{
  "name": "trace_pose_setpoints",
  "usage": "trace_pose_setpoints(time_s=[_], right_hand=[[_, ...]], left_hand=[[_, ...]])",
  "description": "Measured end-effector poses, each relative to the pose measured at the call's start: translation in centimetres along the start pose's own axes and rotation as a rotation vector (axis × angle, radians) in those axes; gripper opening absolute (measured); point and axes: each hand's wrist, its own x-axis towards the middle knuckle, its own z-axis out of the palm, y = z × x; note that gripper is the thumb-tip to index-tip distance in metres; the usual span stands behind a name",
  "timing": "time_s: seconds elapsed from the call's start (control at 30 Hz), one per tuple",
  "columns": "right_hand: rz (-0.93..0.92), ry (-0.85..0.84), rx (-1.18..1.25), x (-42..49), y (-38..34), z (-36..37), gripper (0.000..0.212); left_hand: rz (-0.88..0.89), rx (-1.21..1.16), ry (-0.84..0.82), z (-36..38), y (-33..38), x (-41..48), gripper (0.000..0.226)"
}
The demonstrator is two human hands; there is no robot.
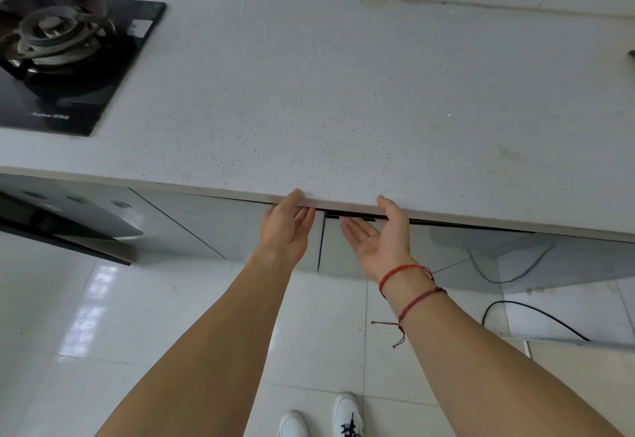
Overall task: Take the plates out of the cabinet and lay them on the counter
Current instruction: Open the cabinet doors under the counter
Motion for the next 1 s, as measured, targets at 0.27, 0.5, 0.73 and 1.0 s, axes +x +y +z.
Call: trace_pose_setpoints(time_s=[0.27,0.5,0.73,1.0], right_hand=[[0.004,-0.005,-0.079,-1.2,0.6,-0.9,0.015],[-0.012,-0.012,-0.211,-2.8,2.5,-3.8,0.009],[-0.054,0.048,-0.296,-4.7,4.5,-7.2,0.034],[-0.088,0.163,-0.406,-7.9,5.7,-11.1,0.052]], left_hand=[[-0.007,0.121,0.03,-2.2,-0.3,-2.0,0.078],[-0.014,0.183,0.018,-5.5,-1.2,-4.2,0.077],[0.009,0.296,0.129,-9.0,-1.5,-7.7,0.059],[0.074,0.478,0.232,-13.1,-0.8,-11.6,0.05]])
